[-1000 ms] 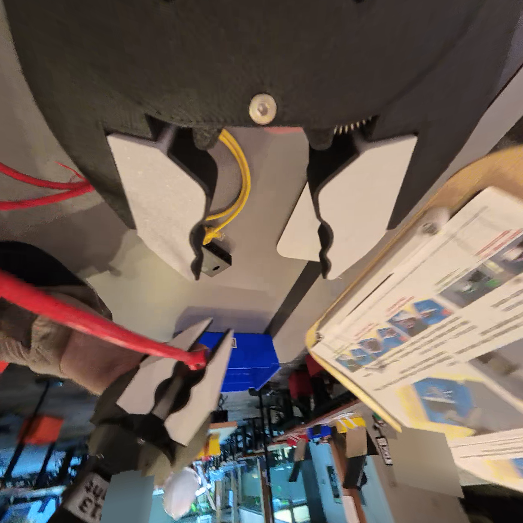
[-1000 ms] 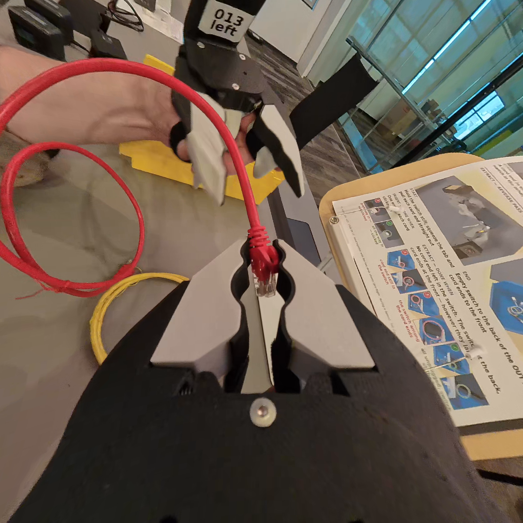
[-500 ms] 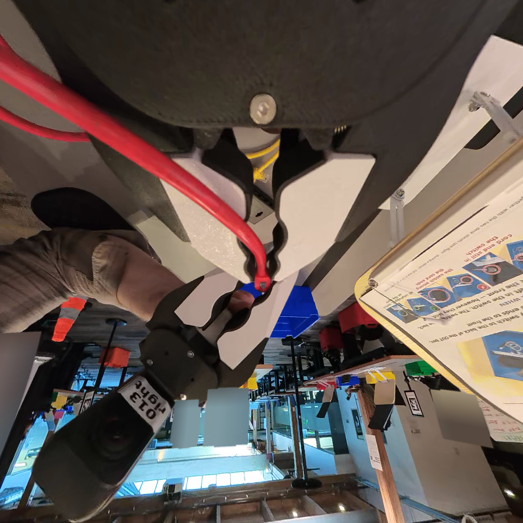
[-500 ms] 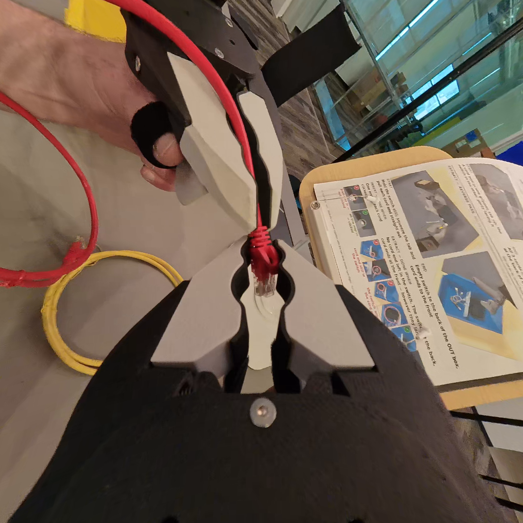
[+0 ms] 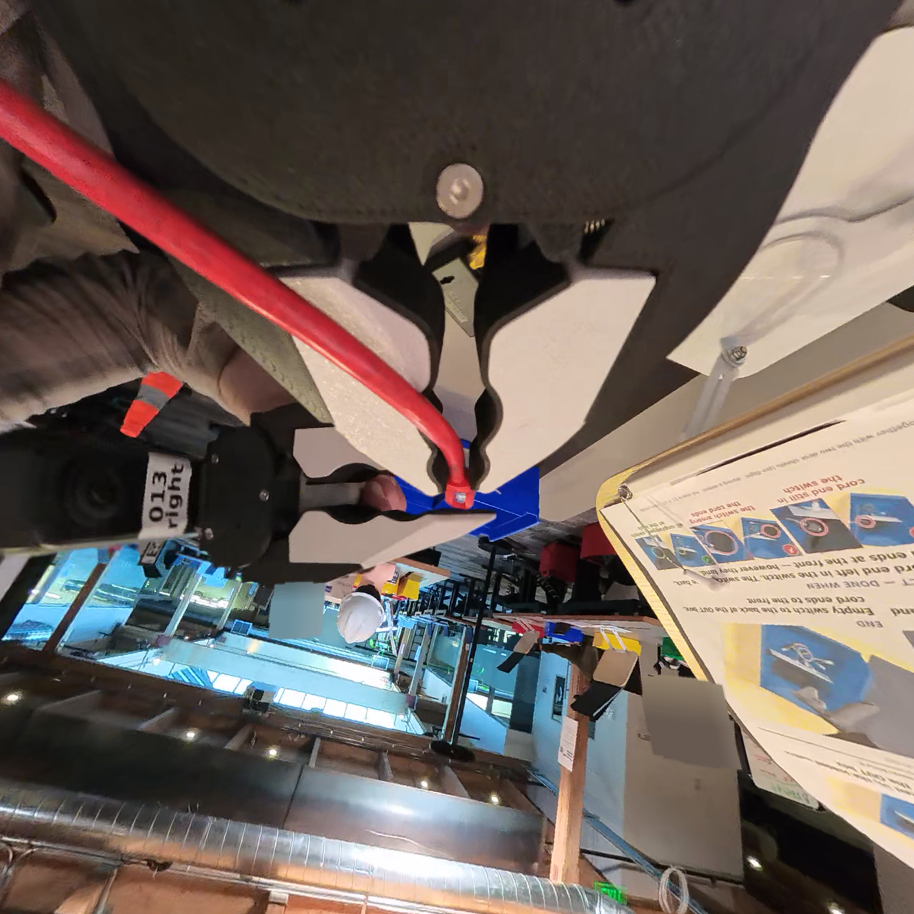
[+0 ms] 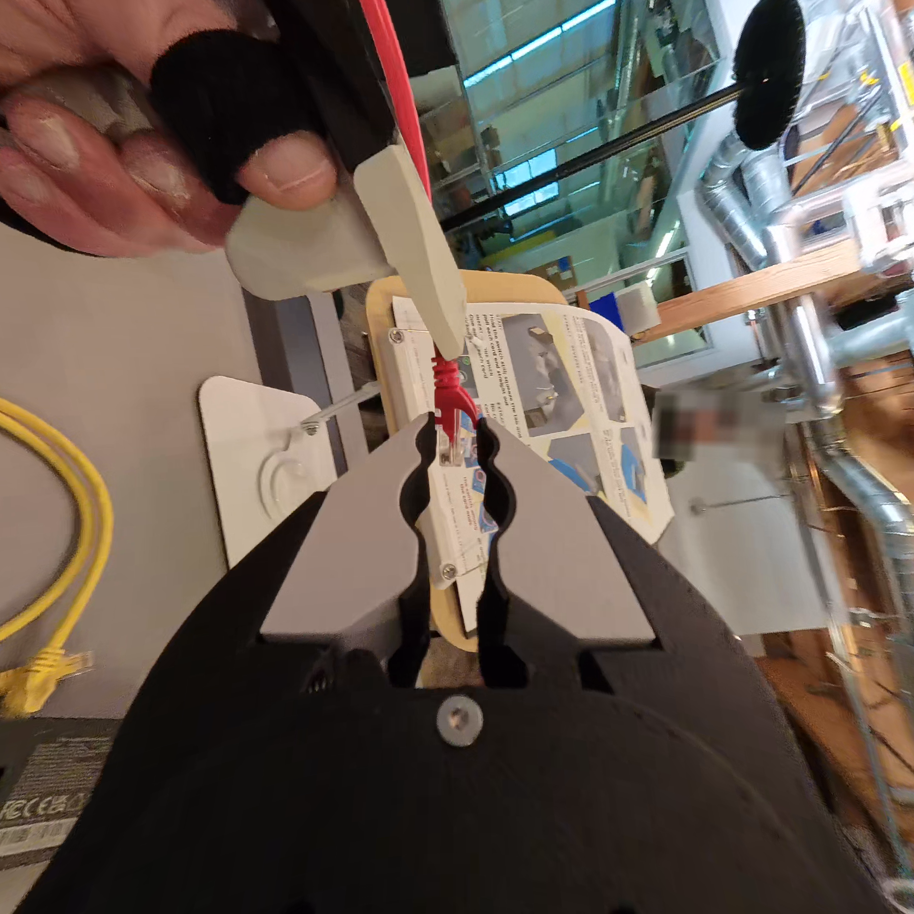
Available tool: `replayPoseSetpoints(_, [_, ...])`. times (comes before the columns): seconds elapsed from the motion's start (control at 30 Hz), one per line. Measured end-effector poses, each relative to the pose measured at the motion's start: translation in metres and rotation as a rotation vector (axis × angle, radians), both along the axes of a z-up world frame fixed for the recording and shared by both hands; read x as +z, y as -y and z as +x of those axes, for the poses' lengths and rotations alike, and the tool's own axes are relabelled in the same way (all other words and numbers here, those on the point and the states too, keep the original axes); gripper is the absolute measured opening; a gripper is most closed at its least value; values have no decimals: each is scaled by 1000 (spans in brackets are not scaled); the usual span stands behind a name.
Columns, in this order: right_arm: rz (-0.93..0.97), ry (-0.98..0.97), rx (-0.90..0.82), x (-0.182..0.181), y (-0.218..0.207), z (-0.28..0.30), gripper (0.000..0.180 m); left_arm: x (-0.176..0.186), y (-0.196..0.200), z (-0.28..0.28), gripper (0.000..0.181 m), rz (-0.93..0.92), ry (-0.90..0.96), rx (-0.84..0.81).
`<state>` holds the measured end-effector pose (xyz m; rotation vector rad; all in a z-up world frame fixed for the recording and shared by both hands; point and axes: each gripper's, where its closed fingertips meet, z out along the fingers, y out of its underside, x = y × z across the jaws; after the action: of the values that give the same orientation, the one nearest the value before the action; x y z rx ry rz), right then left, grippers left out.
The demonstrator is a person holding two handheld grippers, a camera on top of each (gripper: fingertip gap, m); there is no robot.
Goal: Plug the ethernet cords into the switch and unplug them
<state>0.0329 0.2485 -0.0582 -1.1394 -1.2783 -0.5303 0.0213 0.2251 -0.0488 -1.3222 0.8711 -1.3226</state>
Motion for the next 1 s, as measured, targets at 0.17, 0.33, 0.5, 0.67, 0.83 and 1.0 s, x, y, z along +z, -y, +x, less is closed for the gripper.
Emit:
replayPoseSetpoints(0.17, [21,6,-16,2,1,2,11,3,1,1,8,-19,29,6])
replayPoseSetpoints(0.33, [28,30,-25,3,2,2,10,-1,-3,4,42,22,-20,49])
replayPoseSetpoints(0.5, [61,71,-10,3,8,-5,10,-3,4,12,46,49,-74,51])
replayPoseSetpoints(0.67, [89,99,-19,1,8,-7,9,-8,5,14,29,2,-123,45])
replayPoseSetpoints(0.83, [106,133,-25,-1,8,-9,10,-11,1,12,20,-8,-143,76])
replayPoseSetpoints(1.0, [103,145,-29,-5,6,-9,10,-15,-1,12,19,-2,-171,98])
